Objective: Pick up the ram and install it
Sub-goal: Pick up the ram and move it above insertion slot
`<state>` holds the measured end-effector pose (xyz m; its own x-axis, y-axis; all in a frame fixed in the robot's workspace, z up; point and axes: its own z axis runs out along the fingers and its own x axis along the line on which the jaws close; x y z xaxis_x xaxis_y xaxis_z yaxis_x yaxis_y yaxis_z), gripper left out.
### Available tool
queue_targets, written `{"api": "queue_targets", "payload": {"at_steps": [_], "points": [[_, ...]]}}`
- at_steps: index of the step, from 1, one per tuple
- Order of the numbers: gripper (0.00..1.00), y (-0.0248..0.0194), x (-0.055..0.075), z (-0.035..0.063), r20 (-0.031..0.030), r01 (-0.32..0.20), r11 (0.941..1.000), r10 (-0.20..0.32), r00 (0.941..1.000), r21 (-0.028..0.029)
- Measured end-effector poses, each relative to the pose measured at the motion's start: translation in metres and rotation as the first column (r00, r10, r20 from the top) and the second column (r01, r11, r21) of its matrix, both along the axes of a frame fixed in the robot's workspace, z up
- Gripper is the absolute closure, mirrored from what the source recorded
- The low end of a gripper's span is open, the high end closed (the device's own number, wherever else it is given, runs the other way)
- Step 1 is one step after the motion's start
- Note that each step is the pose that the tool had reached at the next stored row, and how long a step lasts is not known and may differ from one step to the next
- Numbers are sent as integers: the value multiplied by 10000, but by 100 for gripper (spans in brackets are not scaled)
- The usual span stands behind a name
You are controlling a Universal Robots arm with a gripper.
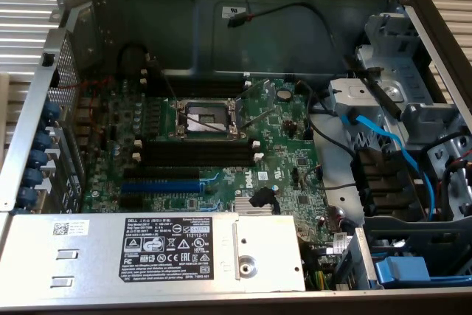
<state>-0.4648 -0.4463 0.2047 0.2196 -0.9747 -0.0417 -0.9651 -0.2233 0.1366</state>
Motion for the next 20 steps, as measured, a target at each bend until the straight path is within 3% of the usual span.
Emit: {"api": "queue_targets", "payload": {"at_steps": [13, 20], "points": [[87, 1, 0, 65, -2, 26, 10000, -26, 10000, -5], [87, 1, 0, 193, -2, 26, 10000, -26, 10000, -4]]}}
